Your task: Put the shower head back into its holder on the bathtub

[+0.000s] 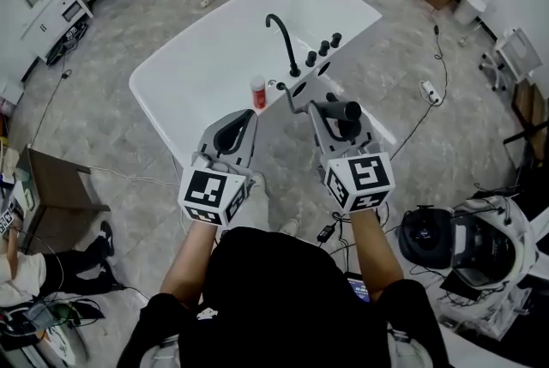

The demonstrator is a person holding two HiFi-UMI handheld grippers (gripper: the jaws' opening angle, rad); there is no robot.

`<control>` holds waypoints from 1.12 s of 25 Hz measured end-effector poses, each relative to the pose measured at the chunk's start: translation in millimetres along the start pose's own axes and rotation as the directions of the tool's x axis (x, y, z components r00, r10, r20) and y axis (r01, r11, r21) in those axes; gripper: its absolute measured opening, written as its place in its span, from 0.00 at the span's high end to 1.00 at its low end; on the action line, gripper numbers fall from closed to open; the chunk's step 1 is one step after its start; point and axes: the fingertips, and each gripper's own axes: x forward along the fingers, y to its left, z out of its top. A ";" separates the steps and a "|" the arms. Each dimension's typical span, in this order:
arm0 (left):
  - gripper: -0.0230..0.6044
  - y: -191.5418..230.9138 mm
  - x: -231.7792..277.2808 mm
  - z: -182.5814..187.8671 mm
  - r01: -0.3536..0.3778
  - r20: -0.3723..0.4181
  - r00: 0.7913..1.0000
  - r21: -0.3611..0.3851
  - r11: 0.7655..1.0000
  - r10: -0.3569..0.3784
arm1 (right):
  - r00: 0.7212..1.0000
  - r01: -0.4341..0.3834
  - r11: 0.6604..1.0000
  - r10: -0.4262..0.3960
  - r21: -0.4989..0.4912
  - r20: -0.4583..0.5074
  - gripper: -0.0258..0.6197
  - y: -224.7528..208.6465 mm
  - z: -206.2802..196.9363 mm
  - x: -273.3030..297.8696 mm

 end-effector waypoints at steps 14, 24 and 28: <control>0.94 76.7 87.9 -10.9 0.016 -0.007 1.000 -0.022 1.000 -0.016 | 1.000 0.008 1.000 -0.008 -0.001 -0.018 0.74 -32.8 -7.6 106.8; 0.94 148.2 148.3 -16.3 0.053 -0.008 0.999 -0.045 0.998 -0.053 | 0.998 0.029 1.000 -0.028 0.002 -0.053 0.74 -41.8 -19.1 196.7; 0.94 168.8 167.4 -22.1 0.077 -0.013 0.997 -0.053 0.996 -0.078 | 0.997 0.048 0.999 -0.047 0.005 -0.067 0.74 -46.5 -26.0 223.0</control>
